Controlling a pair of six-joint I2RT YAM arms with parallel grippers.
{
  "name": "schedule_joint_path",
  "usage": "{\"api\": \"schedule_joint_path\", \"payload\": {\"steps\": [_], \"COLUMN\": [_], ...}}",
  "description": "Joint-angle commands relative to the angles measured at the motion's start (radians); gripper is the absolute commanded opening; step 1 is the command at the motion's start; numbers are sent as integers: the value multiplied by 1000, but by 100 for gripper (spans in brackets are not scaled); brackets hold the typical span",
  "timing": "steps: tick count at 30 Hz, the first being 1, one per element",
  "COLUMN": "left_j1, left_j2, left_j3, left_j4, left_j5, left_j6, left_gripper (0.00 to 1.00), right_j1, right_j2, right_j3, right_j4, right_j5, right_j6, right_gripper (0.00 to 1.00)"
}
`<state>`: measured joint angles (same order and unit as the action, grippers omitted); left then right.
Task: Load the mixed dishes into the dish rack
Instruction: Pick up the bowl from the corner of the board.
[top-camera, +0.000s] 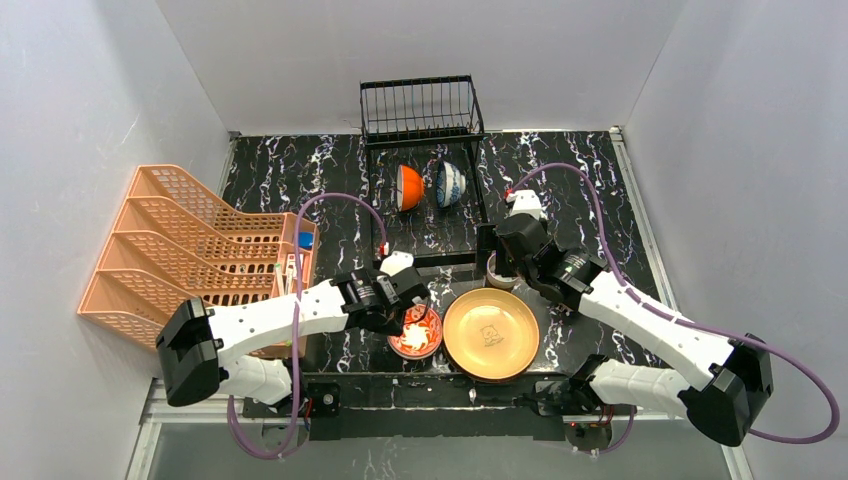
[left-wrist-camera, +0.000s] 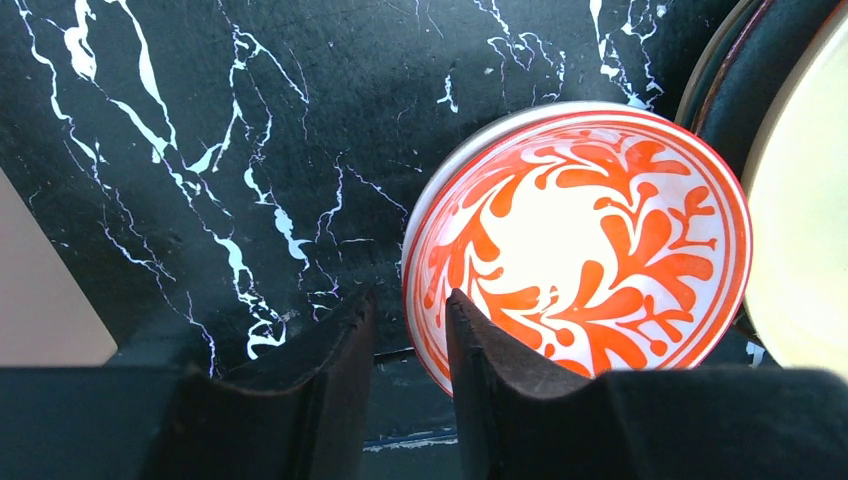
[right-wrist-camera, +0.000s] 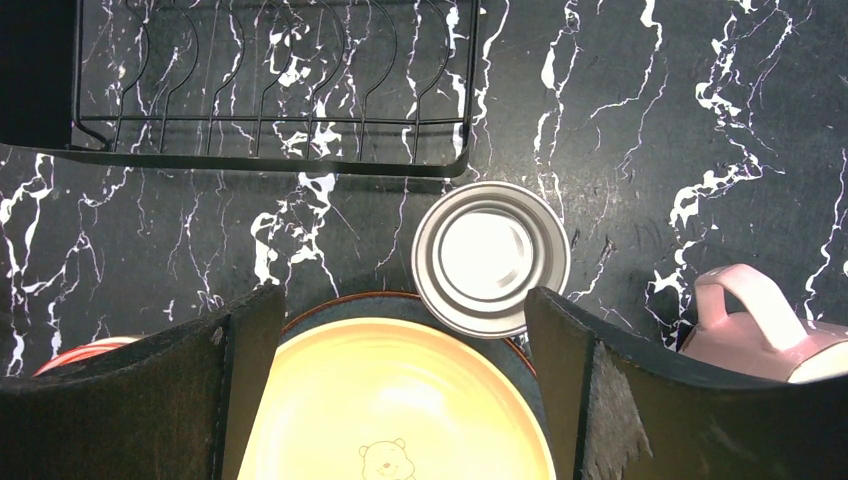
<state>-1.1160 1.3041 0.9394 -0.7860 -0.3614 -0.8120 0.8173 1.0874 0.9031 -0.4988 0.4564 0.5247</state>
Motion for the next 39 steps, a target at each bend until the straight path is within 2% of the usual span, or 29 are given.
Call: {"api": "schedule_joint_path", "payload": {"steps": [1,14,21,39], "left_j1": [-5,-5,-5,-4], "left_j2": [7,11,6,-118], "left_j3": [-13,-27,-36,73], "left_j4": [9,14,11,-19], "left_j5": [-8,-8,-25,-60], "left_j6": [-5,-3,-3,18], "left_gripper": [29,15,1,0], "right_j1": [-5,-4,-5,-4], "right_j2": [1,6,6,-26], "right_j3": [16,20,23,36], "right_j4": [20,20,20,22], "right_j5": [-1,-8,-15,-76], "right_j6": [13,21,23,52], "right_gripper": [98,98,98,98]}}
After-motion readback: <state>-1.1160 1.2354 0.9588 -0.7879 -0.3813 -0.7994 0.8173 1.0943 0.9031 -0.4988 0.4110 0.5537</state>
